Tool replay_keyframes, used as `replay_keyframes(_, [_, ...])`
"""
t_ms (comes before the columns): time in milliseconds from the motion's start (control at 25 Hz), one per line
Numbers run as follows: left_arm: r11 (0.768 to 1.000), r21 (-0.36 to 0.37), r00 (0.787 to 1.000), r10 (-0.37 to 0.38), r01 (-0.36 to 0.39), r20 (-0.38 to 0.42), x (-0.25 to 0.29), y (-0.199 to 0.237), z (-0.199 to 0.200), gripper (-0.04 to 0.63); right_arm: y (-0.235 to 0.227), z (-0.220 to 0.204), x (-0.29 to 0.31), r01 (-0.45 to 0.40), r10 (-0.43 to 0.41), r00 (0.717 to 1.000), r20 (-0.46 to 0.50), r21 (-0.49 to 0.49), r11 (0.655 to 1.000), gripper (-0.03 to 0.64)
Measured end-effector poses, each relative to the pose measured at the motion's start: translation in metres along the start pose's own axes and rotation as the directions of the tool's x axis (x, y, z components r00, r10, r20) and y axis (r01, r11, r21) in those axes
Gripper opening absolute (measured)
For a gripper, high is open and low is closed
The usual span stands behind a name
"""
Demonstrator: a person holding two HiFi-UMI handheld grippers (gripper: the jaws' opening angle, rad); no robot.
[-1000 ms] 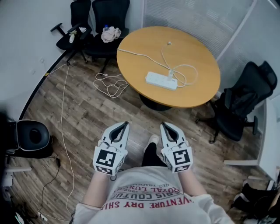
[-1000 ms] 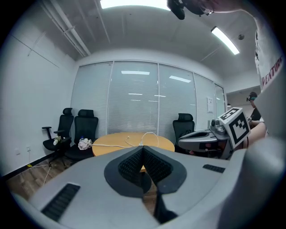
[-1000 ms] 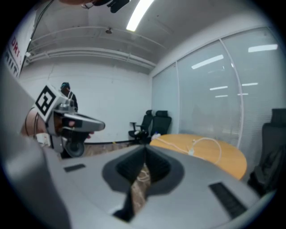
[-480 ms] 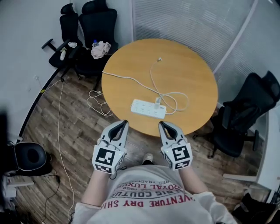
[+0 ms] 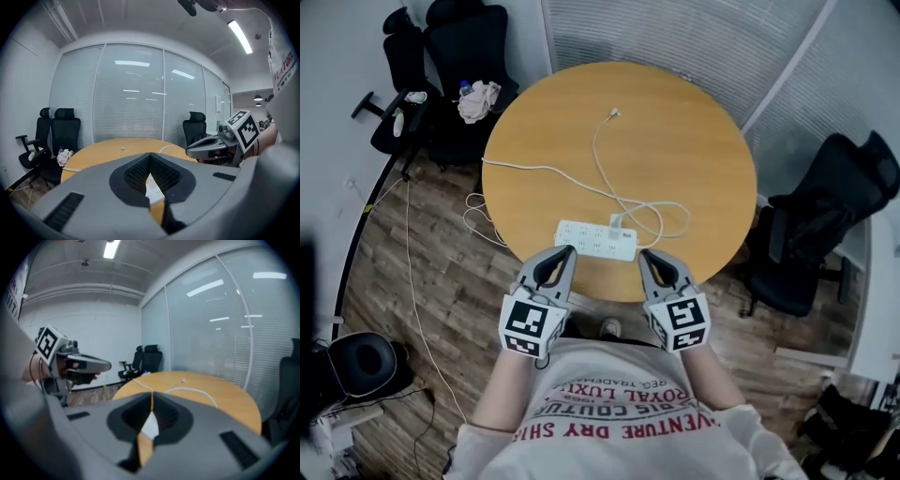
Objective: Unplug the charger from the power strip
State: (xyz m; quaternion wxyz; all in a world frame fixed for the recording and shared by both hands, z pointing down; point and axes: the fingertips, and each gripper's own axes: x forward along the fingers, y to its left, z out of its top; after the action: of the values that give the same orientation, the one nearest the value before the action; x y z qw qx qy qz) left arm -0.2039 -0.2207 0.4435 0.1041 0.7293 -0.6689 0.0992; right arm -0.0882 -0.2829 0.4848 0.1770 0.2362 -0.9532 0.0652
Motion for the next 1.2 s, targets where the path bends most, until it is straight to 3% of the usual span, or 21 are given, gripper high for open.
replay_keyframes(240, [0.988, 0.042, 0.987, -0.147, 0.150, -0.069, 0.046, 0.025, -0.011, 0.034, -0.024, -0.008, 0.027, 0.131, -0.128, 0.991, -0.040, 0.084, 0.988, 0.029])
replay_keyframes(480, [0.937, 0.089, 0.937, -0.326, 0.338, -0.130, 0.085, 0.037, -0.012, 0.032, -0.036, -0.023, 0.050, 0.260, -0.240, 0.963, -0.123, 0.190, 0.947, 0.029])
replay_keyframes(640, [0.872, 0.072, 0.853, -0.450, 0.483, -0.265, 0.102, 0.029, -0.057, 0.032, -0.039, -0.050, 0.062, 0.324, -0.281, 0.938, -0.200, 0.232, 0.917, 0.029])
replay_keyframes(800, [0.818, 0.070, 0.778, -0.512, 0.571, -0.365, 0.115, 0.020, -0.102, 0.034, -0.042, -0.073, 0.067, 0.377, -0.307, 0.911, -0.276, 0.255, 0.890, 0.029])
replay_keyframes(1080, [0.739, 0.060, 0.636, -0.533, 0.671, -0.558, 0.132, -0.001, -0.172, 0.034, -0.033, -0.104, 0.076, 0.390, -0.276, 0.883, -0.380, 0.265, 0.882, 0.029])
replay_keyframes(1200, [0.719, 0.074, 0.599, -0.513, 0.692, -0.614, 0.138, -0.005, -0.193, 0.034, -0.023, -0.110, 0.084, 0.373, -0.247, 0.878, -0.409, 0.263, 0.890, 0.029])
